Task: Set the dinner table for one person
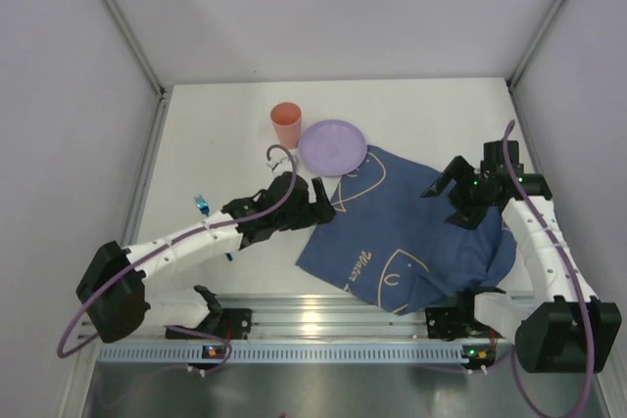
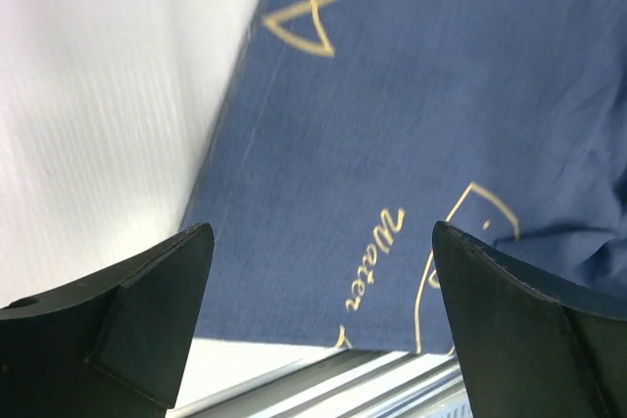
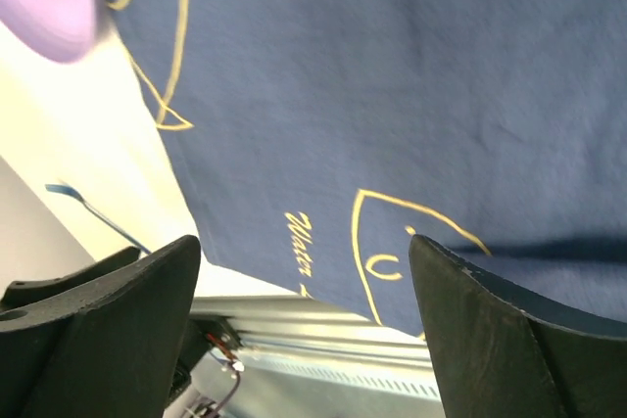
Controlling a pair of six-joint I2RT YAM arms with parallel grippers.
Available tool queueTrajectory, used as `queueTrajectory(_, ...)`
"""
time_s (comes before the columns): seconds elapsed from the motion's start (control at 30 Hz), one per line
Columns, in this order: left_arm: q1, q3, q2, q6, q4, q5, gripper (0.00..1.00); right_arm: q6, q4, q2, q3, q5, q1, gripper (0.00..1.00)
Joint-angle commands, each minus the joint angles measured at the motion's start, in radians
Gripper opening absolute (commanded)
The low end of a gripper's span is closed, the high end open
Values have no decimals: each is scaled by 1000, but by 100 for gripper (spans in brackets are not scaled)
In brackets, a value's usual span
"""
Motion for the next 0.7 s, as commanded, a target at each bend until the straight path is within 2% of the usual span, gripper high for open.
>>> queueTrajectory(0.0, 142, 65, 24, 98, 13, -12, 98, -16, 78, 59, 91, -12, 56, 87)
queueTrajectory(0.1, 256, 137, 152, 123, 56, 48, 98, -18, 88, 58, 90, -6, 93, 85)
queueTrajectory(0.3, 376, 312, 398, 121, 151, 129, 97, -24, 91, 19, 48, -14, 101, 84)
queueTrajectory(0.43, 400, 506, 606, 138, 127, 162, 95, -38, 88, 4, 31, -14, 101, 83)
queueTrajectory(0.57, 414, 623, 736, 124, 132, 171, 94, -56, 85, 11, 25, 2, 102, 83)
queueTrajectory(0.67, 417, 717, 843, 102, 153, 249, 91, -78, 81, 34, 30, 19, 99, 83)
